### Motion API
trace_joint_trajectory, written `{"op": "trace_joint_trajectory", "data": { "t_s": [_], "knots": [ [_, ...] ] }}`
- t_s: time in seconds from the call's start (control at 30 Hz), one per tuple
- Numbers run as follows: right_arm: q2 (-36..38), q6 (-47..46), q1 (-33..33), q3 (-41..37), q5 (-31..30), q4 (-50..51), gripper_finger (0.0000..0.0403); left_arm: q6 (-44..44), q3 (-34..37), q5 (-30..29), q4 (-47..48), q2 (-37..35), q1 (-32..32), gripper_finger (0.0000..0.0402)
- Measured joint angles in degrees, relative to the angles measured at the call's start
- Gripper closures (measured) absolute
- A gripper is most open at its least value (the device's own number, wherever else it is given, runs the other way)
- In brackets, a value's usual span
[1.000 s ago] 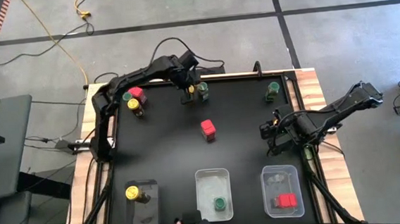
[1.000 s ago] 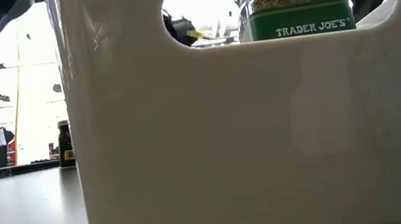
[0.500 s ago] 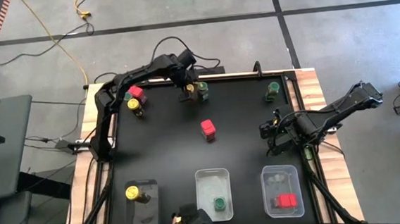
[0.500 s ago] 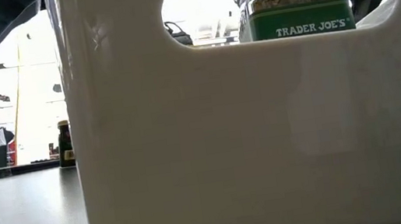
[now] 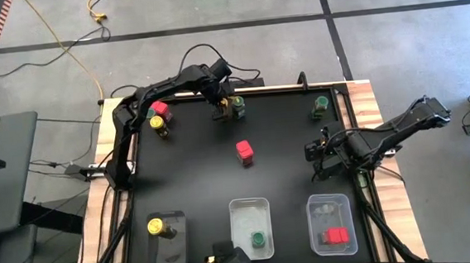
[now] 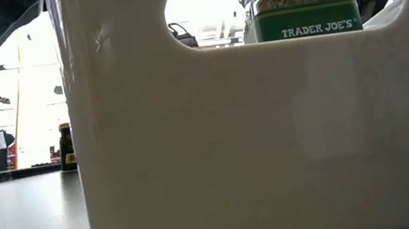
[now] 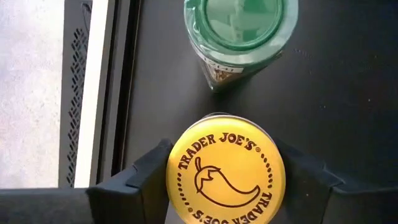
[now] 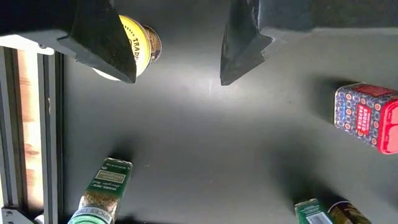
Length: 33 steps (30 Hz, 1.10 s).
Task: Sort spices by type
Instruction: Put the top center yellow seasoning bottle into the black bin
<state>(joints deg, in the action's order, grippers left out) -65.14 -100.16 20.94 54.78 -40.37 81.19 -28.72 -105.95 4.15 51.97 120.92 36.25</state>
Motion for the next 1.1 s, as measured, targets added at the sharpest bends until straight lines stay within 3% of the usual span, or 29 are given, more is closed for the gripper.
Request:
{"op": "trace_joint_trajectory", "data": {
  "t_s": [0.27, 0.67, 0.83, 1.1],
  "knots": [
    [0.0, 0.2, -0.1, 0.0, 0.0, -0.2, 0.0143, 7.1, 0.1, -0.3, 4.9, -4.3, -2.0, 0.018],
    [0.0, 3.9, -0.1, 0.0, 0.0, -3.0, 0.0143, 27.5, 0.0, -4.4, 14.6, -20.1, -11.6, 0.0179],
    [0.0, 10.8, -0.1, 0.0, 0.0, -7.1, 0.0143, 34.7, 1.3, -7.8, 17.8, -28.0, -20.2, 0.0173],
    [0.0, 19.3, 0.0, 0.0, 0.0, -14.3, 0.0143, 58.2, 15.0, -19.4, 17.9, -40.4, -41.2, 0.0179]
  ]
}}
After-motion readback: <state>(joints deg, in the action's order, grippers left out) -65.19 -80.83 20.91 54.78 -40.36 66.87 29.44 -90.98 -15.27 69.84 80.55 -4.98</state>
